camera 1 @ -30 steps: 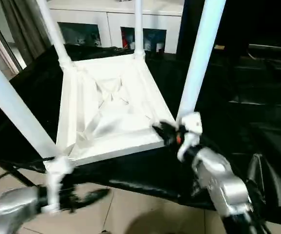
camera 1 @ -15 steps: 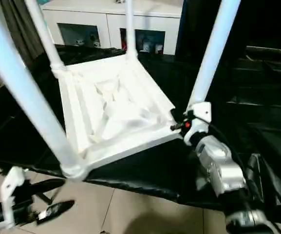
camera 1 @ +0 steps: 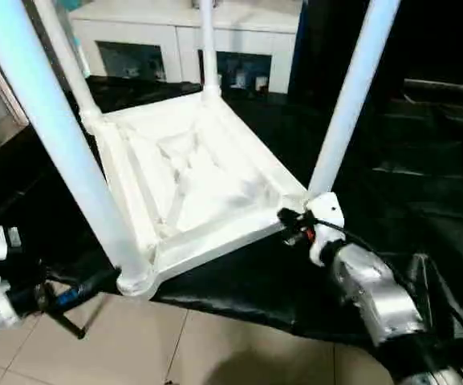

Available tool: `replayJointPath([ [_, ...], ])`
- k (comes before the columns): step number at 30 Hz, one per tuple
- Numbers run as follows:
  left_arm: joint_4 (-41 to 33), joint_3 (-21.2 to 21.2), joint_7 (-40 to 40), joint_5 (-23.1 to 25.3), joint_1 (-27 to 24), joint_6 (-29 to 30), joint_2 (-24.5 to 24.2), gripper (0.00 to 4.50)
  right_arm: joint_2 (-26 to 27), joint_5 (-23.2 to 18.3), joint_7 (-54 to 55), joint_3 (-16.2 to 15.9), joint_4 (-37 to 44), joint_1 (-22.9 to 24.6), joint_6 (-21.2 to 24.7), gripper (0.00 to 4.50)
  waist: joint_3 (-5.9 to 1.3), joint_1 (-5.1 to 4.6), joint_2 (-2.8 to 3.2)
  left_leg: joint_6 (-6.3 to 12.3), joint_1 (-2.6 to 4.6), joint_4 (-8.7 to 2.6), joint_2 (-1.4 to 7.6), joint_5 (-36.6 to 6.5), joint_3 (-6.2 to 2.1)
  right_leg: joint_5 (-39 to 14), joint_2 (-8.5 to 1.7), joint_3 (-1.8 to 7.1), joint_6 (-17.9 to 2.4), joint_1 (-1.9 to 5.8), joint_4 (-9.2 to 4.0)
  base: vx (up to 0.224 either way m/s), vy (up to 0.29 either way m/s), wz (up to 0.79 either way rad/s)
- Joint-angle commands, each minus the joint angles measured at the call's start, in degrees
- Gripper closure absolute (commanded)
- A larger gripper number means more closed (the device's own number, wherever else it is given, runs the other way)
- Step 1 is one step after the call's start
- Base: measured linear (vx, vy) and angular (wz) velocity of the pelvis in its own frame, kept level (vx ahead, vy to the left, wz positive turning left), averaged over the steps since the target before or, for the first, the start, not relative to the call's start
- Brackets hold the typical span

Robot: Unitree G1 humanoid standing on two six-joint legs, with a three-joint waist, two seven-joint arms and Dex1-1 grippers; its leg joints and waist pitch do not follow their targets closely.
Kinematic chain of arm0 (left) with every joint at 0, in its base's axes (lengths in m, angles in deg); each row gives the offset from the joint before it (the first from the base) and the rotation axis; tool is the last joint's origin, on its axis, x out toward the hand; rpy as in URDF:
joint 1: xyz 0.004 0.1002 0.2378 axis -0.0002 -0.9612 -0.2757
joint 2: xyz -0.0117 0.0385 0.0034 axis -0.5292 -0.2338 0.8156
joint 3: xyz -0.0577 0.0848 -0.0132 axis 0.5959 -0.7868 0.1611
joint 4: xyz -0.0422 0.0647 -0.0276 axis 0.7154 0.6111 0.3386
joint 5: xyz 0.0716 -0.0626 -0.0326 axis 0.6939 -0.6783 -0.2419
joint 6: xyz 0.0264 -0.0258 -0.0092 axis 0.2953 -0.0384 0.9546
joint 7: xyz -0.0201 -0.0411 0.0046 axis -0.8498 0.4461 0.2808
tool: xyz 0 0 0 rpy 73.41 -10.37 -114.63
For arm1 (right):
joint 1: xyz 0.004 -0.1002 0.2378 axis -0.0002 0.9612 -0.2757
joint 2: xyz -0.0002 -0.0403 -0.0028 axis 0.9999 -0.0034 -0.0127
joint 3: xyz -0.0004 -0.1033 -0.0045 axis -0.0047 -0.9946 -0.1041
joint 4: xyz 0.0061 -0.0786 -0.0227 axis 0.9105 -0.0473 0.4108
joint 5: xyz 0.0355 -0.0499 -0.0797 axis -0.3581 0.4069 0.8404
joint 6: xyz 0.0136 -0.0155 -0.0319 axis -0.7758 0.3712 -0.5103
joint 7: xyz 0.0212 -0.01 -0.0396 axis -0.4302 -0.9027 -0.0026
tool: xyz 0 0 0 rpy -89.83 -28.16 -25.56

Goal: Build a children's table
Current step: Rotate table base

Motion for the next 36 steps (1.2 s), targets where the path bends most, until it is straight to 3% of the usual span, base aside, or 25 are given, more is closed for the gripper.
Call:
replayJointPath([
  [1,0.83,0.21,1.28,-1.21,2.23,0.47,0.69,0.07,-1.04,0.43,-1.48,-1.4,4.02,3.29,3.3,4.5,-2.23,-0.03,0.98,-1.21,0.81,-5.06,1.68,-23.61,-0.61,-23.4,-2.0,2.33,-9.14,1.47,-4.37,0.0,0.0,0.0],
  [3,0.61,-0.37,1.9,-2.51,3.96,1.21,1.57,0.07,-0.94,0.17,-1.68,-1.61,5.81,4.61,4.67,4.5,-2.28,0.14,0.92,-1.34,1.0,-5.03,1.64,-24.32,-0.67,-24.61,-2.0,2.36,-8.43,1.37,-4.57,0.0,0.0,0.0],
  [6,-0.23,-1.23,2.39,-3.76,4.93,2.3,2.3,0.07,-0.8,0.63,-1.46,-2.04,5.71,4.62,5.17,4.5,-2.25,-0.05,0.71,-1.64,0.58,-5.08,1.55,-24.82,-0.98,-26.49,-2.26,2.19,-8.18,1.51,-4.63,0.0,0.0,0.0],
  [7,-1.62,-2.57,2.65,-4.94,5.69,3.58,3.1,0.07,-0.47,1.57,-0.32,-2.33,4.59,3.88,5.48,4.5,-2.22,-0.39,0.68,-1.73,0.35,-5.17,1.58,-24.54,-1.14,-27.12,-2.33,2.17,-7.8,1.67,-4.54,0.0,0.0,0.0],
  [10,-3.05,-7.0,2.46,-4.66,8.5,4.41,5.14,0.07,1.61,2.13,3.62,-0.72,0.02,0.23,5.3,4.5,-2.14,-0.81,0.67,-1.95,0.79,-4.95,1.49,-25.08,-1.06,-28.86,-2.34,2.2,-7.92,1.12,-4.92,0.0,0.0,0.0],
  [12,-2.7,-8.91,2.3,-4.05,10.17,4.33,6.01,0.07,2.21,2.13,4.1,-0.42,-1.56,-1.23,5.17,4.5,-2.24,-0.99,0.48,-2.03,0.73,-4.92,1.37,-24.66,-1.16,-29.71,-2.34,2.11,-7.21,1.28,-4.95,0.0,0.0,0.0],
  [19,-3.12,-16.01,0.96,-3.25,15.73,5.39,8.84,0.07,3.69,2.86,3.39,-1.37,-8.55,-6.66,3.78,4.5,-2.68,-1.23,0.32,-1.76,0.38,-4.69,1.44,-20.3,-0.84,-21.66,-2.18,2.27,-9.9,1.69,-3.97,0.0,0.0,0.0],
  [21,-2.21,-18.76,0.46,-2.3,18.33,5.01,10.56,0.07,4.19,3.18,2.83,-1.67,-11.19,-8.52,3.36,4.5,-2.85,-1.39,-0.19,-1.39,0.16,-4.54,1.42,-18.55,-0.72,-19.65,-2.18,2.31,-10.57,2.01,-3.74,0.0,0.0,0.0],
  [22,-1.63,-20.2,0.22,-1.75,19.69,4.7,11.63,0.07,4.34,3.54,2.76,-1.83,-12.43,-9.33,2.97,4.5,-3.03,-1.23,0.03,-1.17,0.16,-4.42,1.4,-16.81,-0.69,-17.86,-2.24,2.33,-11.14,2.15,-3.53,0.0,0.0,0.0],
  [27,2.4,-27.61,-1.45,0.8,26.36,2.92,18.09,0.07,5.06,4.38,2.5,-2.05,-16.51,-11.99,1.39,4.5,-3.09,-1.23,-0.23,-0.54,-0.04,-4.06,1.35,-14.06,-0.4,-16.33,-2.33,2.34,-11.68,2.4,-3.5,0.0,0.0,0.0],
  [28,3.91,-29.58,-2.0,1.59,28.1,2.01,19.8,0.07,5.31,4.45,2.47,-1.88,-17.44,-12.65,0.63,4.5,-3.27,-1.44,-0.41,-0.26,-0.47,-4.01,1.36,-12.56,-0.51,-14.51,-2.41,2.29,-12.05,2.86,-3.24,0.0,0.0,0.0],
  [30,6.97,-32.56,-2.38,3.75,30.92,-0.07,22.59,0.07,5.67,4.39,2.37,-1.59,-18.45,-13.48,-0.03,4.5,-3.34,-1.58,-0.29,0.07,-0.52,-3.88,1.32,-11.7,-0.51,-13.08,-2.38,2.25,-12.42,2.9,-3.09,0.0,0.0,0.0],
  [31,7.95,-33.41,-2.46,4.57,31.76,-0.99,23.39,0.07,5.8,4.46,2.35,-1.53,-18.84,-13.75,-0.27,4.5,-3.35,-1.65,-0.15,0.48,-0.23,-3.69,1.22,-11.87,-0.35,-12.85,-2.28,2.24,-12.81,2.66,-3.28,0.0,0.0,0.0],
  [34,11.32,-34.96,-2.33,6.51,33.97,-3.62,26.17,0.07,6.13,4.58,2.41,-1.52,-19.6,-14.34,-0.71,4.5,-3.53,-2.08,-0.48,1.33,-0.74,-3.59,1.32,-10.14,-0.45,-9.86,-2.42,2.16,-13.79,3.24,-2.93,0.0,0.0,0.0],
  [35,13.14,-35.66,-2.06,7.69,35.05,-5.27,27.54,0.07,6.36,4.62,2.52,-1.52,-19.95,-14.61,-0.87,4.5,-3.53,-2.4,0.24,1.89,-0.38,-3.38,1.19,-10.26,-0.2,-9.14,-2.13,2.1,-14.3,2.81,-3.42,0.0,0.0,0.0],
  [36,15.28,-36.34,-1.71,8.58,36.25,-5.92,28.9,0.07,6.65,4.45,2.56,-1.36,-20.21,-14.86,-1.15,4.5,-3.62,-2.42,0.43,1.97,-0.39,-3.28,1.19,-10.18,-0.33,-8.25,-2.24,2.09,-14.88,2.99,-3.17,0.0,0.0,0.0],
])
